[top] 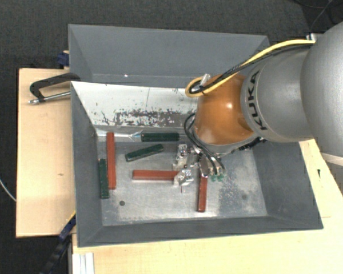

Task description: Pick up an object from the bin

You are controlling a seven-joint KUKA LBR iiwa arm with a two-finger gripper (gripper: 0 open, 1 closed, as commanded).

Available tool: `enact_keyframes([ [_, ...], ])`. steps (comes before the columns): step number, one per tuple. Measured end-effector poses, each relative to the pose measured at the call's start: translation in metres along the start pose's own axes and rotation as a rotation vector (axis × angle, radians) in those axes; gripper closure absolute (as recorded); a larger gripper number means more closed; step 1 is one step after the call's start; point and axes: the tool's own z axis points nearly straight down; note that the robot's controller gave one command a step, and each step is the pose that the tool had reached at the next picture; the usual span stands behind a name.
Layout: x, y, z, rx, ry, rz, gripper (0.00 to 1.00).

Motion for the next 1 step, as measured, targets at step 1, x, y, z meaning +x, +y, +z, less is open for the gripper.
enact_keyframes([
  [1, -0.0034, -0.0007, -0.1605, 0.001, -0.02, -0.038, 1.0],
])
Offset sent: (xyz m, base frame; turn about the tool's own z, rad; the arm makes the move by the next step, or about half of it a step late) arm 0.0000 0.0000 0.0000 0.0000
